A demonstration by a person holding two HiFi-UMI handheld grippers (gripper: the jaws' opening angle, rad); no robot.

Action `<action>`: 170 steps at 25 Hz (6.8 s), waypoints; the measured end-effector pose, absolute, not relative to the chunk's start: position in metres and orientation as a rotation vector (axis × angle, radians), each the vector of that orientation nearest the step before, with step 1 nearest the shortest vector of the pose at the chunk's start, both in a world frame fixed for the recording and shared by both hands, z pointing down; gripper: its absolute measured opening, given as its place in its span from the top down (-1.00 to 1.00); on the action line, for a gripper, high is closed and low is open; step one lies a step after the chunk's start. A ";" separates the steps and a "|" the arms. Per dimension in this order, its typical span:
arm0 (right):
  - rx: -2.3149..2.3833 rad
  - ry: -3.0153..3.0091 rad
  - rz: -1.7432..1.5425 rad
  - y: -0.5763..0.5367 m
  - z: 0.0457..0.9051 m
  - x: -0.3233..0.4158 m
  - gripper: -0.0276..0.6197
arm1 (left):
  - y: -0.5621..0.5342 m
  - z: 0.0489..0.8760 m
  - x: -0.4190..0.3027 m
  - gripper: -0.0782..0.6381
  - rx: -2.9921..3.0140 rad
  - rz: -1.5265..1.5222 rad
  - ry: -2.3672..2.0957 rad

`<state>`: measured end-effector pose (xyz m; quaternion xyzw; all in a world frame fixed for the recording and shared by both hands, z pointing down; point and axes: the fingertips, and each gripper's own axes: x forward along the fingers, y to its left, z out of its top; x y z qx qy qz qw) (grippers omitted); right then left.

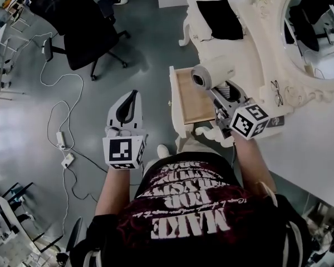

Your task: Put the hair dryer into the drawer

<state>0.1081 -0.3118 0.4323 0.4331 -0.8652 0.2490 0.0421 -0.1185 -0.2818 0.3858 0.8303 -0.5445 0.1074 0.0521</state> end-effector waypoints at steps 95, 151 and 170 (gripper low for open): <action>1.253 -1.651 1.132 -0.341 0.873 0.118 0.20 | -0.279 0.571 -0.116 0.77 2.095 0.608 -1.444; 1.470 -2.556 0.283 -0.245 0.449 0.075 0.91 | -0.214 0.381 -0.147 0.77 2.610 0.299 -1.624; 1.485 -2.618 0.188 -0.195 0.377 0.053 0.90 | -0.190 0.353 -0.151 0.77 2.728 0.225 -1.573</action>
